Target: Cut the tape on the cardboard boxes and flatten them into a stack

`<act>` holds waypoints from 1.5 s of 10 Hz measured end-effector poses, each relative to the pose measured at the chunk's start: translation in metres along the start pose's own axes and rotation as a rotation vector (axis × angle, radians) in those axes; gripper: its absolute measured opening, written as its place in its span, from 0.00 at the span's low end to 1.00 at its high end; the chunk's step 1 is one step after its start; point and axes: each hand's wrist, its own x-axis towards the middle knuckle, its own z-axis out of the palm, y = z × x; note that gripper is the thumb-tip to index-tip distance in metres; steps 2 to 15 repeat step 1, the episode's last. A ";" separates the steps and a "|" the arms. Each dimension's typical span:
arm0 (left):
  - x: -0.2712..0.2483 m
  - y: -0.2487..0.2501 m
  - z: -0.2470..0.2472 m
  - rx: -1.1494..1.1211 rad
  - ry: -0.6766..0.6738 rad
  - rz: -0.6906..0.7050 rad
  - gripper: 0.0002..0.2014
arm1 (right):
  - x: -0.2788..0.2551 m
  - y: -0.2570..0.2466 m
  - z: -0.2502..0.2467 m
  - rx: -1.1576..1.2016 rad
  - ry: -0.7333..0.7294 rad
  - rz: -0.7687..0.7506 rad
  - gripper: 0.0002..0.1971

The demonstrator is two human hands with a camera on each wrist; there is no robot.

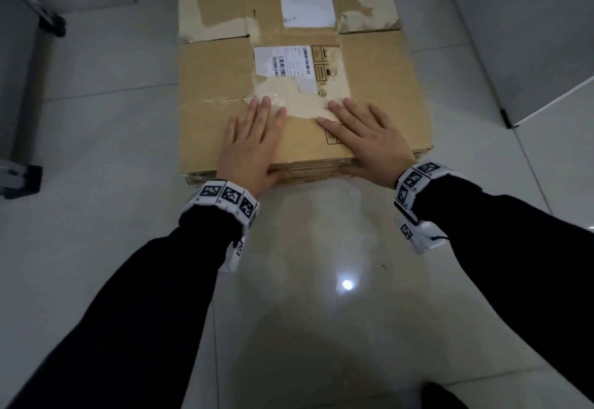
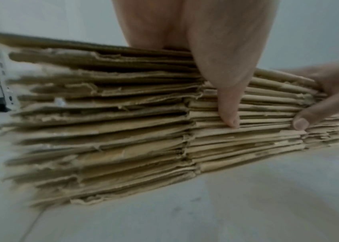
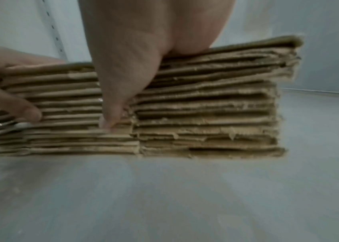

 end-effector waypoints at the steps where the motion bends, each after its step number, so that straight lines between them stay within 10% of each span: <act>1: -0.011 0.008 -0.032 -0.051 -0.154 -0.054 0.50 | -0.004 -0.014 -0.041 0.078 -0.202 0.060 0.52; 15: -0.011 0.008 -0.032 -0.051 -0.154 -0.054 0.50 | -0.004 -0.014 -0.041 0.078 -0.202 0.060 0.52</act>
